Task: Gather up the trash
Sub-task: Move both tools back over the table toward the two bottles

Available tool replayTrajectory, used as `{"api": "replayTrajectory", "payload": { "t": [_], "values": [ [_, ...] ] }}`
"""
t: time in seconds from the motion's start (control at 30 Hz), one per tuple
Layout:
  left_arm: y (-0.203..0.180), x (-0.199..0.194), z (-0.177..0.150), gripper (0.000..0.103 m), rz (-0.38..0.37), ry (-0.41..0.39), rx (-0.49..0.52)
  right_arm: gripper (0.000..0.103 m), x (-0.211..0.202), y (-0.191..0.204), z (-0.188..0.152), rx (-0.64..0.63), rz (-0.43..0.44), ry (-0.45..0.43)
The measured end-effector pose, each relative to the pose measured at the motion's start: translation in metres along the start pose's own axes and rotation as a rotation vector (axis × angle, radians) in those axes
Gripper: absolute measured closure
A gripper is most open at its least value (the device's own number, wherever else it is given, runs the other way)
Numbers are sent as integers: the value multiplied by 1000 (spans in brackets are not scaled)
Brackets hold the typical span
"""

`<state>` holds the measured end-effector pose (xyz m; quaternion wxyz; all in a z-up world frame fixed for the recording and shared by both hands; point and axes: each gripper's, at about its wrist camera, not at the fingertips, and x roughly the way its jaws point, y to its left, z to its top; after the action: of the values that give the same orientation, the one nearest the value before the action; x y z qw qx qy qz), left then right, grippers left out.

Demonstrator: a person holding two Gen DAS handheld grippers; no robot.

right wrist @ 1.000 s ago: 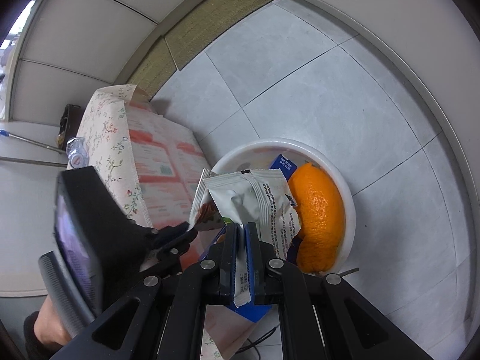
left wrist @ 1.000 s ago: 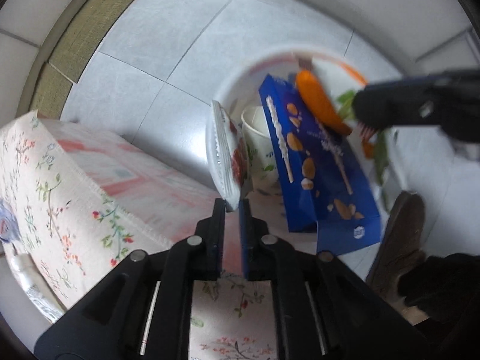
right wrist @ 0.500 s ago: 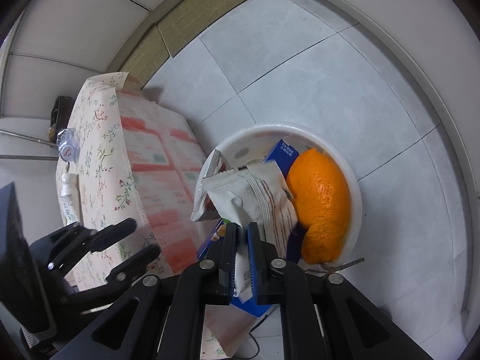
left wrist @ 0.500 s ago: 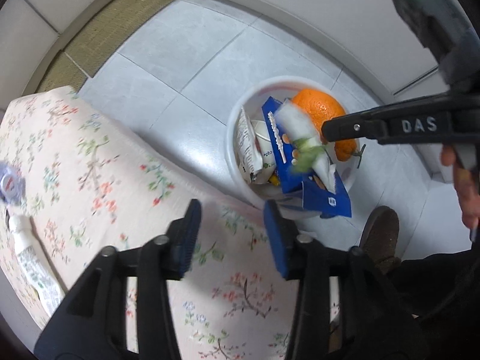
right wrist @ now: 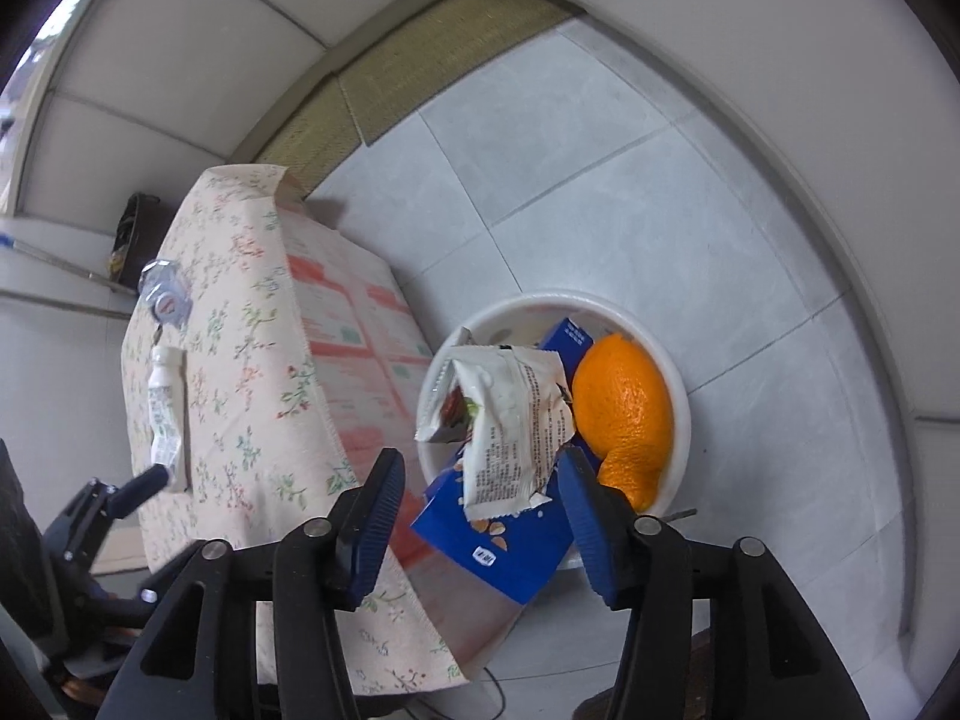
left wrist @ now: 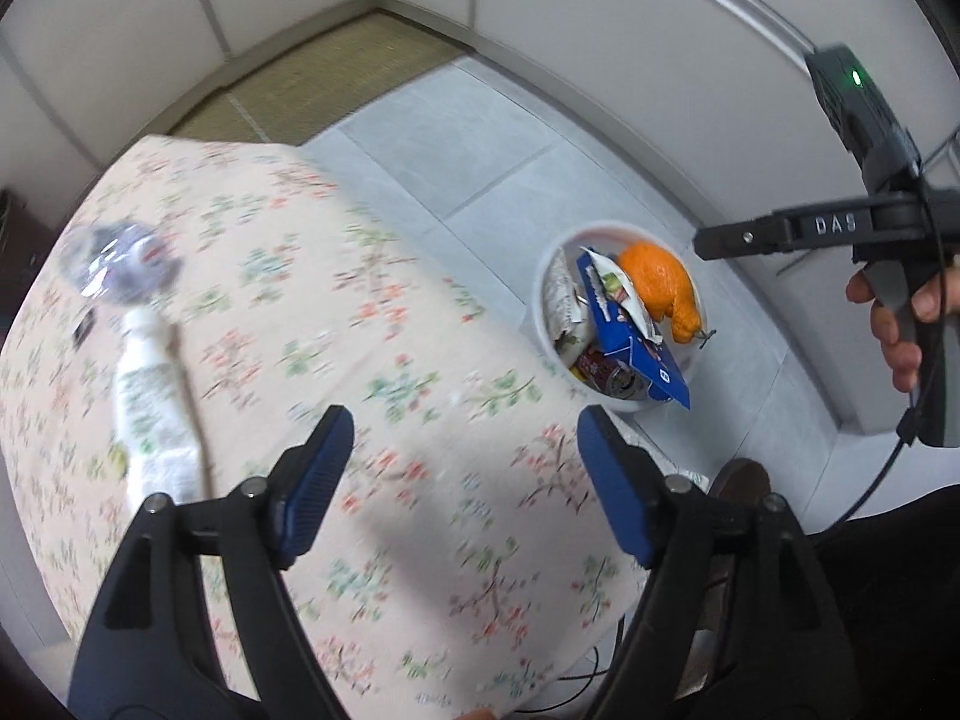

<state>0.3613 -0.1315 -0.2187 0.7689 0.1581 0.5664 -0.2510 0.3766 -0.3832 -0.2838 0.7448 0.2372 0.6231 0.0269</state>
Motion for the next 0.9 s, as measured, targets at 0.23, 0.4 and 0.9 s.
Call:
{"api": "replayTrajectory", "payload": {
  "t": [0.23, 0.4, 0.9],
  "values": [
    [45, -46, -34, 19, 39, -74, -109, 39, -25, 43, -10, -98, -24, -59],
    [87, -65, -63, 18, 74, -123, -222, 37, -30, 79, -15, -156, -15, -87],
    [189, -35, -60, 19, 115, -30, -411, 36, 2, 166, -19, -303, -19, -68]
  ]
}}
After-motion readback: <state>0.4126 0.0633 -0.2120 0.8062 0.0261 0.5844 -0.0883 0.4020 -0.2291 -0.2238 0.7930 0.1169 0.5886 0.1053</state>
